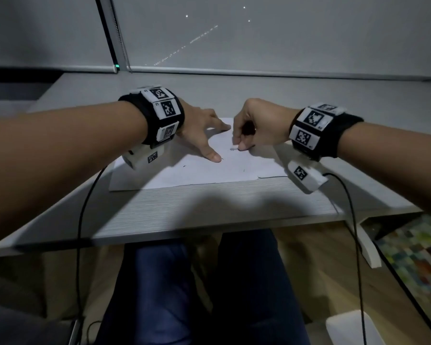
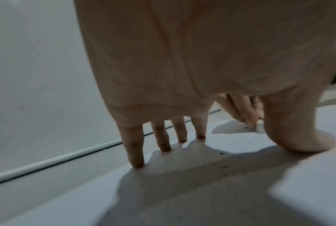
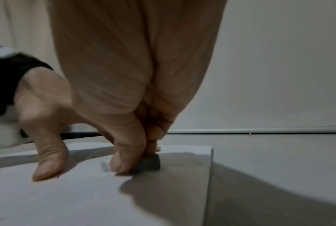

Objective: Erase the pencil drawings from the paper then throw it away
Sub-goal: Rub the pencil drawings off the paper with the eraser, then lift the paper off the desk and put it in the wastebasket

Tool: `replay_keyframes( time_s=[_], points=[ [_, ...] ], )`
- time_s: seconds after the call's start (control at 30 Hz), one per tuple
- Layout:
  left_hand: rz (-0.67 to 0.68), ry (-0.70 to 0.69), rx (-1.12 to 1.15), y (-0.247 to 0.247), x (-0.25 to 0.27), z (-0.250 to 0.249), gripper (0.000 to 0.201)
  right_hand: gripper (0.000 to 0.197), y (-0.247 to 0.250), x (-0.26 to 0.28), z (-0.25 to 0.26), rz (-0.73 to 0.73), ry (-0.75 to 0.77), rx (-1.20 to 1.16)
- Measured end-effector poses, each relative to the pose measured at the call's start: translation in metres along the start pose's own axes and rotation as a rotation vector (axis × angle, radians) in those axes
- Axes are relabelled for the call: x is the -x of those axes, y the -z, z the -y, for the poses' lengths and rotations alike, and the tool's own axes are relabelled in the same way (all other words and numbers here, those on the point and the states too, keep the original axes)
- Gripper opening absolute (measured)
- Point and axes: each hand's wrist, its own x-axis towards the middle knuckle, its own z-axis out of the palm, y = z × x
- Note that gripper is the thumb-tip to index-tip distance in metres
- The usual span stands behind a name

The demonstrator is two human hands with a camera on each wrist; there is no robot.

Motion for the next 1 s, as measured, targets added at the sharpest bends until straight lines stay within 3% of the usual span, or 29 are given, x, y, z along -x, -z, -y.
replay_keyframes(
  time_s=[0.07, 0.23, 0.33, 0.6, 0.77, 0.9, 1.0],
  points=[
    [-0.001, 0.005, -0.01, 0.0, 0.0, -0.001, 0.115, 0.009, 0.009, 0.0, -0.003, 0.043, 0.026, 0.007],
    [0.013, 0.021, -0.035, 0.001, 0.002, -0.001, 0.111, 0.005, 0.005, -0.028, -0.005, -0.19, 0.029, -0.006],
    [0.008, 0.009, -0.06, 0.001, 0.002, -0.002, 0.109, 0.005, -0.006, -0.027, -0.005, -0.146, -0.036, 0.003],
    [-0.006, -0.001, -0.031, -0.001, 0.0, 0.0, 0.113, 0.013, 0.0, 0.009, -0.008, 0.048, 0.004, -0.129],
    [-0.004, -0.003, -0.005, 0.001, 0.006, 0.0, 0.109, 0.006, 0.018, 0.014, -0.048, -0.323, -0.325, -0.226],
    [0.005, 0.017, 0.037, 0.001, 0.008, 0.003, 0.11, 0.015, 0.018, 0.03, -0.076, -0.331, -0.628, -0.403],
    [0.011, 0.011, 0.122, 0.001, 0.012, 0.007, 0.106, 0.022, 0.016, 0.04, -0.078, -0.282, -0.674, -0.354]
  ],
)
